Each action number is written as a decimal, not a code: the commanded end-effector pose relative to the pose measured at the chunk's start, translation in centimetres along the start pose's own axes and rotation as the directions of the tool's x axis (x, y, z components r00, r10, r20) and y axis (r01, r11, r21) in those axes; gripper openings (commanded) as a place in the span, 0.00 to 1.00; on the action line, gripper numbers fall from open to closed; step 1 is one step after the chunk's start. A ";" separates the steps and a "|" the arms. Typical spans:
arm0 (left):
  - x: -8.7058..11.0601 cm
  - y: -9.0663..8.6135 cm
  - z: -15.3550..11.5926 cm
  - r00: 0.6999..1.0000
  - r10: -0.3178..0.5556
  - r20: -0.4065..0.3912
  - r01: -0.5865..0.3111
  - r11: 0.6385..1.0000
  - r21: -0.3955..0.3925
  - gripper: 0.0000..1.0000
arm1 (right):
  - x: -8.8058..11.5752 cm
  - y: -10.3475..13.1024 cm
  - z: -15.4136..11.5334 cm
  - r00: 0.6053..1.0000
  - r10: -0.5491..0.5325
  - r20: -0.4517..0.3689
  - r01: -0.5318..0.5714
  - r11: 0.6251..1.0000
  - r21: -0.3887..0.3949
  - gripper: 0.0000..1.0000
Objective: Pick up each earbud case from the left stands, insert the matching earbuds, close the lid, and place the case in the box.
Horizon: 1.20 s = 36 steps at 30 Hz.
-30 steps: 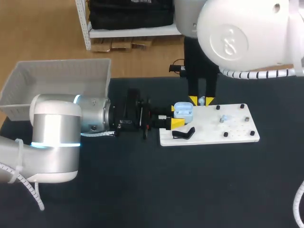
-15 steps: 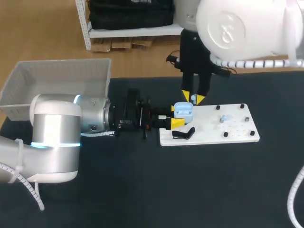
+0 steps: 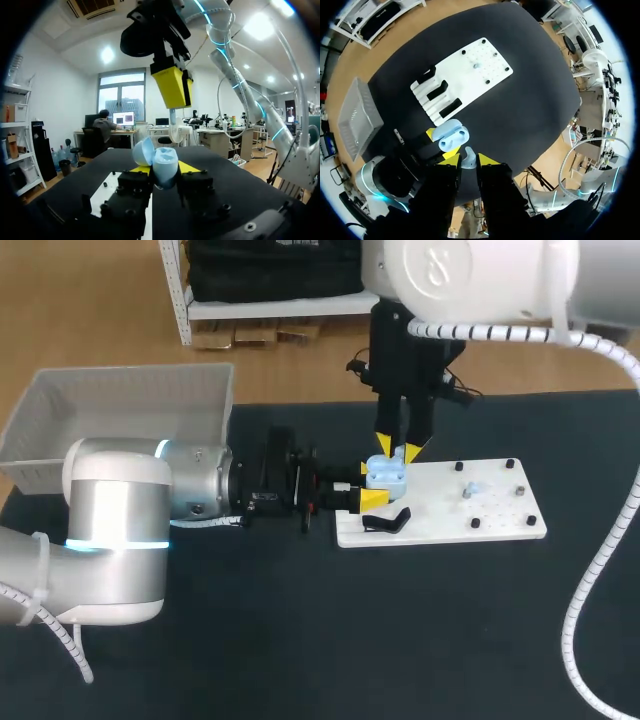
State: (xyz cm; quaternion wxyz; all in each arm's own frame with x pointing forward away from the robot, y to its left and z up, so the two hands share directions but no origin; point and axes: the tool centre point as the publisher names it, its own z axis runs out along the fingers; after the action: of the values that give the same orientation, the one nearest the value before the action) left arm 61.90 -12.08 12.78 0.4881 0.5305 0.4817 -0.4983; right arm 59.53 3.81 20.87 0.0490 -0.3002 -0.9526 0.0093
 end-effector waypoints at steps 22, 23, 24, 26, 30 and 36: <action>0.1 -0.2 0.0 1.000 0.003 0.003 -0.003 1.000 -0.006 0.00 | -0.7 0.6 1.6 1.000 -0.004 -0.021 0.004 1.000 0.008 0.00; 0.1 -0.2 0.0 1.000 0.003 0.003 -0.003 1.000 -0.006 0.00 | -0.8 0.6 1.7 1.000 -0.003 -0.022 0.003 1.000 0.009 0.00; 0.1 -0.2 0.0 1.000 0.003 0.003 -0.003 1.000 -0.006 0.00 | -0.8 0.6 1.7 1.000 -0.003 -0.022 0.003 1.000 0.010 0.00; 0.1 -0.2 0.0 1.000 0.003 0.003 -0.003 1.000 -0.006 0.00 | -0.9 0.7 1.8 1.000 -0.002 -0.025 0.003 1.000 0.012 0.00; 0.1 -0.2 0.0 1.000 0.003 0.003 -0.003 1.000 -0.006 0.00 | -0.9 0.7 1.8 1.000 -0.002 -0.027 0.002 1.000 0.010 0.00; 0.1 -0.2 0.0 1.000 0.003 0.003 -0.003 1.000 -0.006 0.00 | -1.0 0.8 2.0 1.000 -0.004 -0.030 0.005 1.000 0.012 0.00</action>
State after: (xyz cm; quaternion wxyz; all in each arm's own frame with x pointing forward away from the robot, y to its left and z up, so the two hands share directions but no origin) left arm 61.90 -12.08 12.78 0.4881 0.5305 0.4817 -0.4983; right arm 60.42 3.86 18.80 0.0635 -0.2978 -0.9525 0.0095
